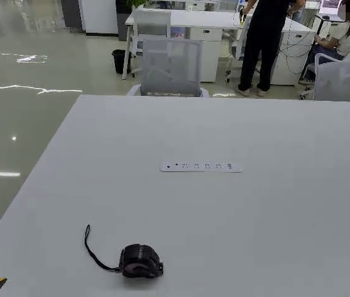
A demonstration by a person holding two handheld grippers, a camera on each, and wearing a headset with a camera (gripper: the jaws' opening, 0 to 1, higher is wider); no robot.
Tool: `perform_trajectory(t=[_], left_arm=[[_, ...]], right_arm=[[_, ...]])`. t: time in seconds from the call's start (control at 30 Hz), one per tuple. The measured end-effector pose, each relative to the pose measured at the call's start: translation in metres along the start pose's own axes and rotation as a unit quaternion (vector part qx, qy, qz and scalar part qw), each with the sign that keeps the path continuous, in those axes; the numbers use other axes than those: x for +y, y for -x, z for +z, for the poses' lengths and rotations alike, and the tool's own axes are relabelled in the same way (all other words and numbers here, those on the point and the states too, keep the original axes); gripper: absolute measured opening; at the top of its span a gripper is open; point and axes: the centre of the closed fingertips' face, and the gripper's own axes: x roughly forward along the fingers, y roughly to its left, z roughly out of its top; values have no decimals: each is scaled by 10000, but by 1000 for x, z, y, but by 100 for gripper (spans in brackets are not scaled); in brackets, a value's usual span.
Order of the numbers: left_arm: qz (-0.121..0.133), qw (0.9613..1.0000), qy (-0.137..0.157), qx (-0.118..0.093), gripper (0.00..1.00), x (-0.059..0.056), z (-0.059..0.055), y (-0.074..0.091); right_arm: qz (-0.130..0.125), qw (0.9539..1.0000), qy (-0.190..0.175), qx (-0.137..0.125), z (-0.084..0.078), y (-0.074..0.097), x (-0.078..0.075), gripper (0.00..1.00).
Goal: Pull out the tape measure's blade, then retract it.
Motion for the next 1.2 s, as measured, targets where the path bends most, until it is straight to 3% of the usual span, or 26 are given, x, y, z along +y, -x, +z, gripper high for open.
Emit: perform_trajectory(t=[0.3, 0.6, 0.87, 1.2], left_arm=[[-108, 9999, -32, 36, 99, -3, 6, -8], [-354, 9988, -284, 166, 99, -12, 14, -23], [-565, 9965, -567, 232, 99, -18, 32, -34], [-877, 9903, -1018, 350, 99, -23, 55, -54]], right_arm=[[65, 10000, 42, -38, 5, -8, 1, 99], [199, 9997, 125, -85, 16, -16, 2, 98], [344, 9988, 320, -103, 27, -24, 6, 98], [500, 9972, 547, -108, 44, -36, 6, 98]])
